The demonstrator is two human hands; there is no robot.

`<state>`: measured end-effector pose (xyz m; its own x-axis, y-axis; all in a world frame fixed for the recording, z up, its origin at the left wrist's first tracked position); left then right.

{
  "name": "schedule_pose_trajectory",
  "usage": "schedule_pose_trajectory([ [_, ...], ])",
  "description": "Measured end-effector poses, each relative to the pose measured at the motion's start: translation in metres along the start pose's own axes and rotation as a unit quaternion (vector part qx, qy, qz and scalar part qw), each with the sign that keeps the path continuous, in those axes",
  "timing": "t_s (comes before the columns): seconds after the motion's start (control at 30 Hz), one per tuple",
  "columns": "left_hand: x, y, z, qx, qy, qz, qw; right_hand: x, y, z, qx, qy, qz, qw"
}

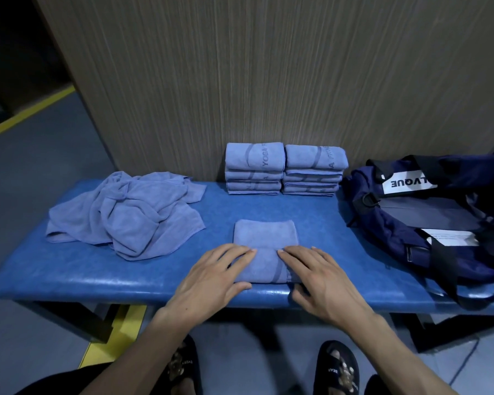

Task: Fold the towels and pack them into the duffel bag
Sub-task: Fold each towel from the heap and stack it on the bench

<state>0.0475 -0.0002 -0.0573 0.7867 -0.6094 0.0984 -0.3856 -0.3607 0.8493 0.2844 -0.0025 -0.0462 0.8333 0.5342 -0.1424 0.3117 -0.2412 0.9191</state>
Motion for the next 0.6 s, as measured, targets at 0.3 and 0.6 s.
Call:
schedule_pose_trajectory([
  [0.3, -0.001, 0.013, -0.001, -0.038, 0.154, 0.180, 0.971, 0.012, 0.015, -0.003, -0.015, -0.083, -0.113, 0.990],
  [0.6, -0.003, 0.013, -0.014, -0.072, 0.381, 0.249, 0.887, 0.017, 0.025, -0.007, -0.051, -0.240, -0.277, 0.929],
])
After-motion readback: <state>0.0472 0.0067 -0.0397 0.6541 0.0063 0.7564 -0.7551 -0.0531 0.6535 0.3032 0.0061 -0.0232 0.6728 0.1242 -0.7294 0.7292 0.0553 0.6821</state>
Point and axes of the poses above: each hand's wrist, its own z-axis away from the middle knuckle, its own y-axis out of the back of the hand, x = y × z, the point moved 3 cm from there along -z, towards the middle knuckle, and after that the axes turned 11 degrees about x, right-handed, at the moved point
